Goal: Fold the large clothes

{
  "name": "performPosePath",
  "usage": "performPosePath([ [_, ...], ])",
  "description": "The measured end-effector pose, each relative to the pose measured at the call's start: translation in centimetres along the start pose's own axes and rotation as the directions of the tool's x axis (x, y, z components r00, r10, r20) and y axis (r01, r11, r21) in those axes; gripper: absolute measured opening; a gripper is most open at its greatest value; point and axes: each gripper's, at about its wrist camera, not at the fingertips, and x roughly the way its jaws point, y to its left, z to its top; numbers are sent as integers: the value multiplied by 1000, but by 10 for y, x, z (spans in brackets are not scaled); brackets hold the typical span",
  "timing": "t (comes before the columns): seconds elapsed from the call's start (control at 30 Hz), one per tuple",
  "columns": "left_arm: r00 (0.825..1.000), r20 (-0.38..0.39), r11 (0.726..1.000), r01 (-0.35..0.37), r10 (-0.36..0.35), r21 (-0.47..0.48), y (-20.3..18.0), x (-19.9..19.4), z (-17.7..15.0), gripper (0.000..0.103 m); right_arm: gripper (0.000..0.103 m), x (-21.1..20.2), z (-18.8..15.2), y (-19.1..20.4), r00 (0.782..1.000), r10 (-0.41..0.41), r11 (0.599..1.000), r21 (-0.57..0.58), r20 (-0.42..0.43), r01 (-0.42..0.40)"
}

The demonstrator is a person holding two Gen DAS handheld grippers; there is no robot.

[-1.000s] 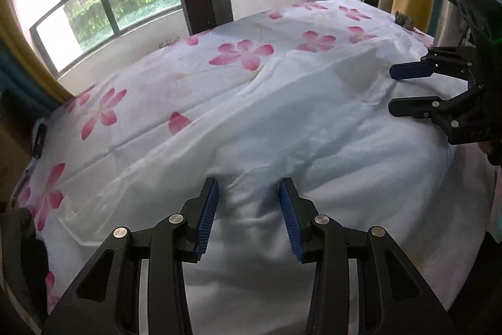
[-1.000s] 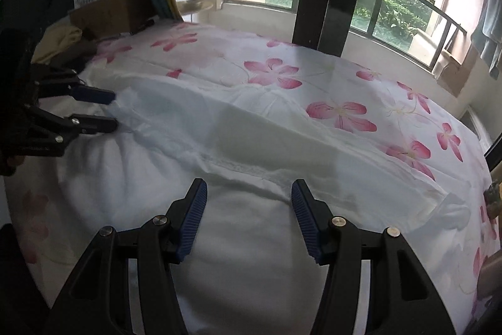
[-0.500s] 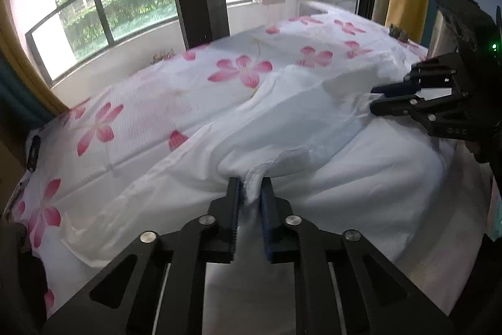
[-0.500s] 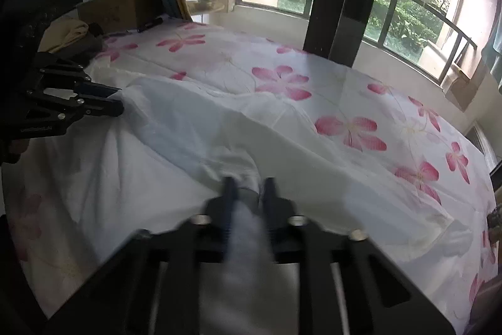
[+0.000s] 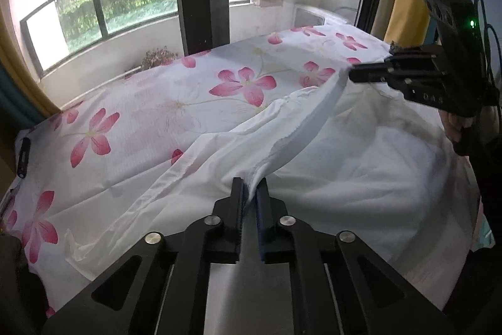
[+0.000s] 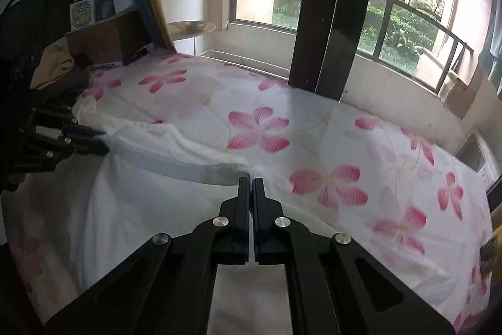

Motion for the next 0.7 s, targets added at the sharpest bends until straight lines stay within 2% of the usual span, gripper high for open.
performPosePath([
  [0.03, 1000, 0, 1000, -10, 10, -5, 2, 1, 1, 16, 1, 3, 4, -2, 1000, -1, 1000, -4, 0, 1],
  [0.1, 1000, 1, 1000, -18, 18, -21, 8, 3, 5, 28, 1, 9, 12, -6, 1000, -3, 1000, -5, -2, 3],
  [0.13, 1000, 0, 999, -15, 15, -29, 12, 3, 6, 30, 1, 13, 16, -8, 1000, -1, 1000, -3, -4, 1],
  [0.3, 999, -18, 999, -46, 46, -6, 27, 14, 14, 30, 1, 32, 27, -20, 1000, -5, 1000, 7, -15, 5],
  [0.47, 997, -46, 997, -69, 68, -15, 58, 34, 22, 30, 1, 50, 34, -32, 999, -15, 1000, 16, -32, 15],
  [0.57, 994, -76, 997, -82, 81, -12, 75, 48, 25, 2, 2, 63, 37, -37, 999, -27, 999, 23, -43, 28],
  [0.7, 984, -89, 984, -164, 158, -64, 105, 60, 28, 2, 2, 85, 35, -46, 994, -39, 998, 54, -98, 44],
])
